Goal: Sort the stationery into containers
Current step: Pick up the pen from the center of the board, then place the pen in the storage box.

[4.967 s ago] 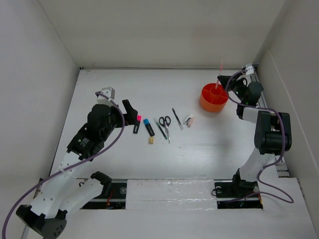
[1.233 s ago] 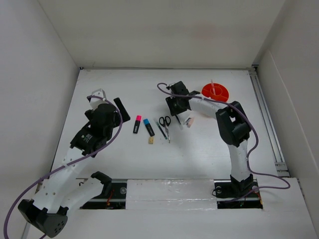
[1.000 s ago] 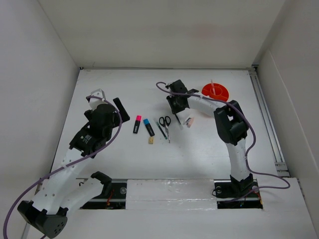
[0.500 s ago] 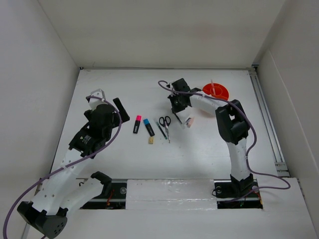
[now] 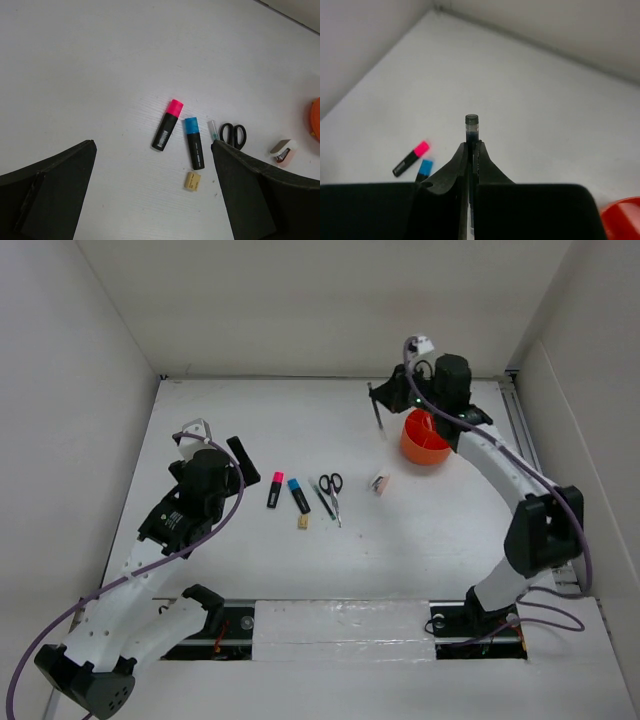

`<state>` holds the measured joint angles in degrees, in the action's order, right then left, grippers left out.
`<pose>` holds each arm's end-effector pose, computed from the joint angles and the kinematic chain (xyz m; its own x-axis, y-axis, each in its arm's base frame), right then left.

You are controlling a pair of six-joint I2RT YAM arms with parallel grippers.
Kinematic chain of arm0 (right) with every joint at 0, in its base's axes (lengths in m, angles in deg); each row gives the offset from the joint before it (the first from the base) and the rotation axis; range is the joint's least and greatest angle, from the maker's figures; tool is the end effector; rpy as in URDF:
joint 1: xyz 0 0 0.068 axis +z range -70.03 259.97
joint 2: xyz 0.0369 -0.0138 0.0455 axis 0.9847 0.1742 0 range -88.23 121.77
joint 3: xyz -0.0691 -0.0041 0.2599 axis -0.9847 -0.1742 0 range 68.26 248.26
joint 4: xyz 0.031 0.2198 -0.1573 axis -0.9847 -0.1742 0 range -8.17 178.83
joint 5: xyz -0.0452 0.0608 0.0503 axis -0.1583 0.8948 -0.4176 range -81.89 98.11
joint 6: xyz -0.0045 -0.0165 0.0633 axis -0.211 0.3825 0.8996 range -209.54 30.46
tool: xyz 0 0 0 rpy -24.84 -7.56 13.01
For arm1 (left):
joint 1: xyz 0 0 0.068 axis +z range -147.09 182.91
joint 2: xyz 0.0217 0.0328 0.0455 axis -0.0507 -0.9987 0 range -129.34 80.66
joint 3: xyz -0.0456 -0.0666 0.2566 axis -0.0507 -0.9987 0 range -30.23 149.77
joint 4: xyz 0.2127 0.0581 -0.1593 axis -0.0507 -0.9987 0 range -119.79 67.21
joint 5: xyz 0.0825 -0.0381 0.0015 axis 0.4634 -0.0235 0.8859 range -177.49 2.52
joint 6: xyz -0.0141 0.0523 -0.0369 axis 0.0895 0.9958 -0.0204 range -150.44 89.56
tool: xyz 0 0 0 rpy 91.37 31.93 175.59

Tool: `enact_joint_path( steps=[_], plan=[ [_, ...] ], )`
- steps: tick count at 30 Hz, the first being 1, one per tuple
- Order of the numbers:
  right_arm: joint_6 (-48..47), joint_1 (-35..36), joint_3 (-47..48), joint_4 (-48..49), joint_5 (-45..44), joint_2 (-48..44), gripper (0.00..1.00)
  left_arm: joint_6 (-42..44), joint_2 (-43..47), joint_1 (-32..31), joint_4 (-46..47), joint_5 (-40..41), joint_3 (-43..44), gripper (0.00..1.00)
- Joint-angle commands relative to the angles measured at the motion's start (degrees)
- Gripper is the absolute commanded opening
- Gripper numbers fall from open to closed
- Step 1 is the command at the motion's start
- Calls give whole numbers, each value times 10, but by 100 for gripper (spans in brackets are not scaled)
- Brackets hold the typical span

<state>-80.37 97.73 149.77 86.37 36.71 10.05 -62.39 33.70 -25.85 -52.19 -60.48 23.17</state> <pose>0.4047 0.1556 0.3151 -0.4209 0.0120 -0.9070 -0.6393 0.7054 0.3060 0.1874 -0.0762 0.3451 -0.3231 -0.3605 -0.8750 -0.1284 0.9328 -0.3369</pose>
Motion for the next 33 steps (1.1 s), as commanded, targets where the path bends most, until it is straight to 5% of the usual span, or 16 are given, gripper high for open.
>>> enact_joint_path(
  steps=[1, 10, 16, 33],
  plan=[
    [20, -37, -51, 189, -1, -82, 0, 7, 9, 2, 15, 1, 15, 100],
    [92, -189, -205, 524, 94, -115, 0, 19, 9, 2, 25, -15, 10, 100],
    [236, -247, -230, 751, 136, -58, 0, 30, 14, 2, 36, -32, 10, 100],
    [216, -289, -255, 761, 100, 28, 0, 41, 14, 2, 52, -55, 5, 100]
  ],
)
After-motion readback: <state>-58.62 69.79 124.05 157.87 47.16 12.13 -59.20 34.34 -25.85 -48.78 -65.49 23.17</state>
